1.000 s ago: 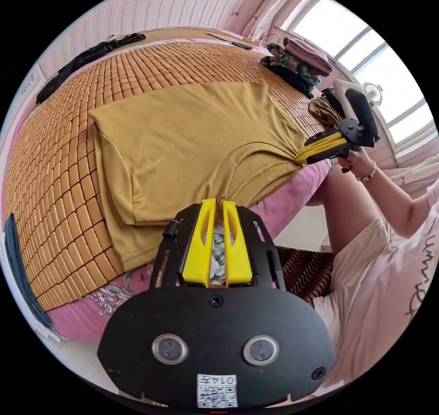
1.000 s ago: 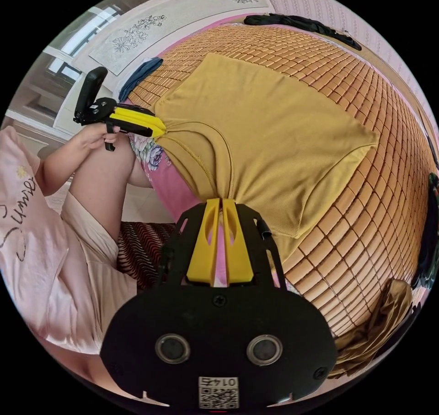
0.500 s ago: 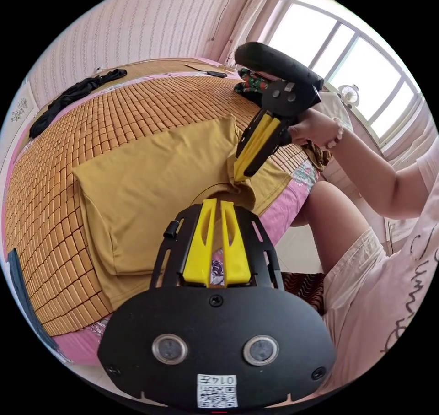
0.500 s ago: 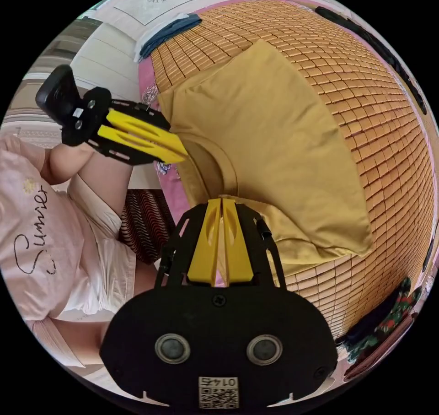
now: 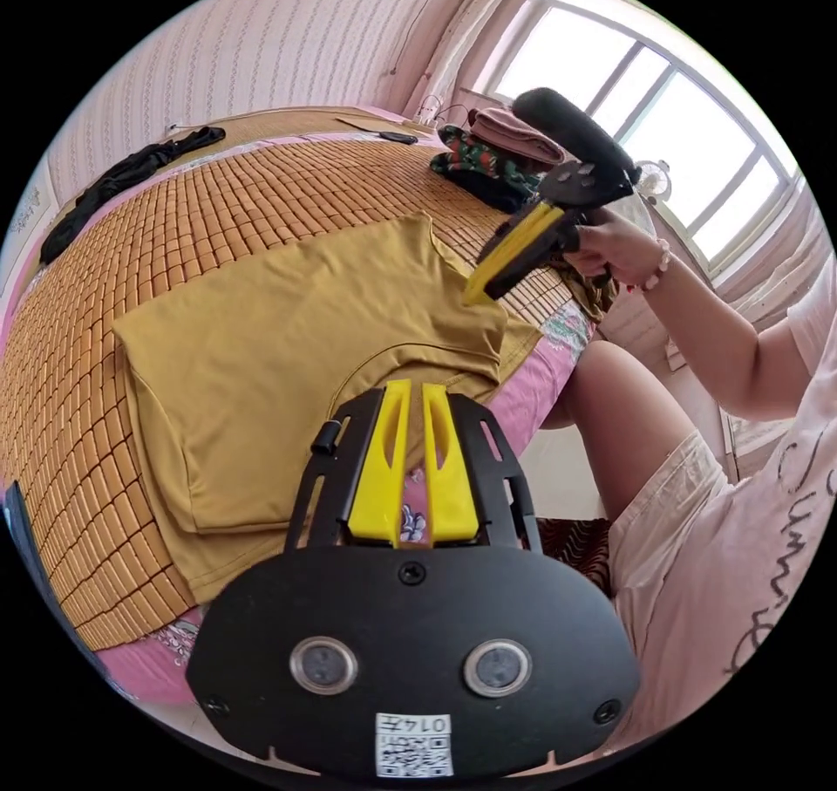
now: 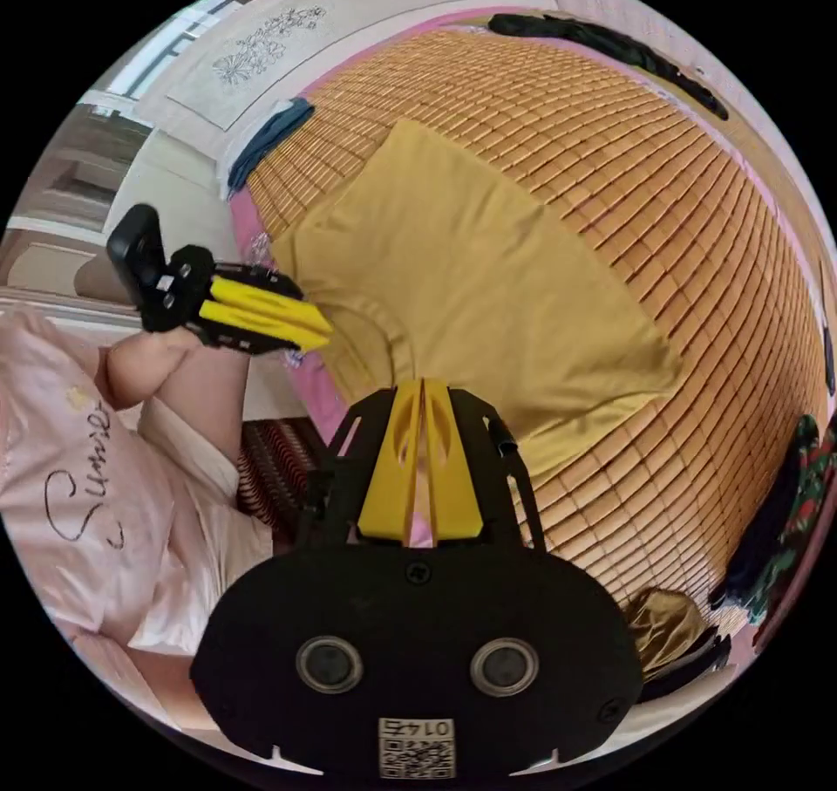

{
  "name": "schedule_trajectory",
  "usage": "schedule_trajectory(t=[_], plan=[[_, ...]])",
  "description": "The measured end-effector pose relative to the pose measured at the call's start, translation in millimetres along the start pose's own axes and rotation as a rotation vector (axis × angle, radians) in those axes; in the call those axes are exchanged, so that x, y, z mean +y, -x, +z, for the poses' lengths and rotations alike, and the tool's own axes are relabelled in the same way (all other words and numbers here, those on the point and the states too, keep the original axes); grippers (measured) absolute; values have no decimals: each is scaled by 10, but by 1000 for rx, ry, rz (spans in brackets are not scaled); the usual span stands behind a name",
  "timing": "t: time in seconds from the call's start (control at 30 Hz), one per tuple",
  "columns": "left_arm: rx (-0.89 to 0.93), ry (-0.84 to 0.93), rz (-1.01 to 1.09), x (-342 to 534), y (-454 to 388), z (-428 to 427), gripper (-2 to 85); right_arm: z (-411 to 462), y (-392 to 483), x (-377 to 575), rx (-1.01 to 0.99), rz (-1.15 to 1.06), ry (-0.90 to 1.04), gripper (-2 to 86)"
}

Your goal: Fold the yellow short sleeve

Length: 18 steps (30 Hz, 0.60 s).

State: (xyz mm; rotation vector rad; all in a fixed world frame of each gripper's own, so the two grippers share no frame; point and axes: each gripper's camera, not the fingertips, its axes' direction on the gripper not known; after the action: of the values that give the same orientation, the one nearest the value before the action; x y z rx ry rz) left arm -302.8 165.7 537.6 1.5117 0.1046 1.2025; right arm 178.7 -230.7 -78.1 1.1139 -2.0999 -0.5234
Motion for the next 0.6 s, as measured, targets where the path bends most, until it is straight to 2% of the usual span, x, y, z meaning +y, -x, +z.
schedule_trajectory(t=[0.07, 0.13, 0.23, 0.33, 0.4, 0.47, 0.6], plan=[[6, 3, -19, 11, -35, 161, -8, -30, -69, -533, 146, 24, -61, -3], [21, 41, -41, 68, -96, 306, -9, 53, -160, -935, 165, 28, -46, -3], [-67, 61, -19, 264, -294, 482, -10, 191, -344, -1377, 188, 70, -25, -3], [-97, 9, 2, 500, -399, 558, -9, 257, -466, -1522, 229, 97, -12, -3], [-95, -4, 16, 619, -437, 564, -8, 152, -593, -1499, 163, 132, -13, -3], [-94, 7, 34, 683, -473, 546, -5, -195, -745, -1165, 38, 178, -165, 0], [-82, -48, 149, 852, -743, 373, 33, -792, -780, -117, 13, 273, -388, 12]])
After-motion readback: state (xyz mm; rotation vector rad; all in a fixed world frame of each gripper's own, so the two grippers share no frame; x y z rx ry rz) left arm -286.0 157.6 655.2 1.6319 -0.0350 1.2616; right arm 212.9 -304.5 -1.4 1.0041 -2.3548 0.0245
